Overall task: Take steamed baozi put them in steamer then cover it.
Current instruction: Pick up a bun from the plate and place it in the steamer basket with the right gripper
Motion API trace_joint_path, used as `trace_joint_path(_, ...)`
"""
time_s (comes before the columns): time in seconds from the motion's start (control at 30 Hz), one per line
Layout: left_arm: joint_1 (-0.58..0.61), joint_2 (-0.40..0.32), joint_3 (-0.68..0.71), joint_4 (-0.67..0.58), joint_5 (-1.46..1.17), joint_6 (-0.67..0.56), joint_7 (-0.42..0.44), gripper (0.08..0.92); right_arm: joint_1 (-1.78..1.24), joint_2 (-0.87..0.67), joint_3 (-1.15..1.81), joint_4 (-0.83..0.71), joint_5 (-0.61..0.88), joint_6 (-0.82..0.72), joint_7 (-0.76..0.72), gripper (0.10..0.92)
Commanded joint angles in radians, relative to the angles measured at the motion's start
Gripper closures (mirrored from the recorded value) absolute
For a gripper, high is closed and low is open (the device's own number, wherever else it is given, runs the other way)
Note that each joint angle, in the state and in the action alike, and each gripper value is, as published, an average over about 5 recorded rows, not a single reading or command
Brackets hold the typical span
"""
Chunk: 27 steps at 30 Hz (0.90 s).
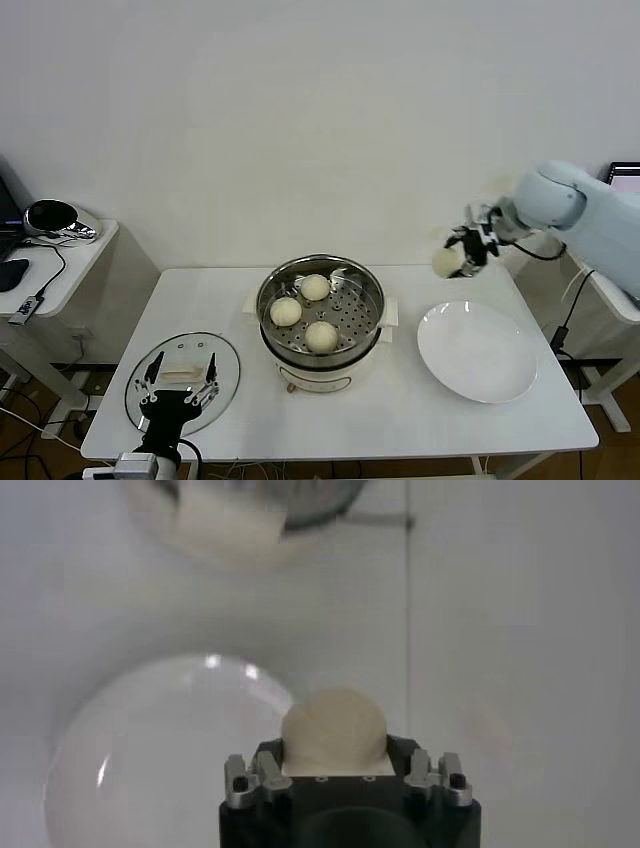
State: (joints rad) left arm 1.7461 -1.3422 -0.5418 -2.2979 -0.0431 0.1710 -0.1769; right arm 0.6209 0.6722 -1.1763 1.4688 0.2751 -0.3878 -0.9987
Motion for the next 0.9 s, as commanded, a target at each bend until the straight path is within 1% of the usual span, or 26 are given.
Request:
trace_joint_path(0.03,-0.002,0.000,0.000,0.000,0.003,-0.003,-0.001,0.177,0.238,0.229,-0.225,0.088,0.286,-0.163,0.083,0.389)
trace_joint_path(0.2,0.000,0.001,-0.006,0.000,0.002,-0.005,-0.001,0.177,0.191,0.336,-0.228,0.057,0.327,-0.214,0.108,0.389)
trace_joint_path(0.4,0.001,-0.002,-0.006,-0.007,0.003,-0.004,-0.001,0.177,0.072,0.420,-0.221,-0.003,0.307,-0.259,0.133,0.389)
trace_joint_path(0.6,0.000,-0.009,-0.007,-0.010,0.002,-0.003,-0.001,0.177,-0.014,0.432,-0.216,-0.043,0.245,-0.281,0.139,0.389)
trace_joint_path(0.9,-0.007,-0.016,-0.005,-0.008,0.001,-0.004,-0.001,0.177,-0.082,0.416,-0.194,-0.085,0.158,-0.268,0.135,0.389)
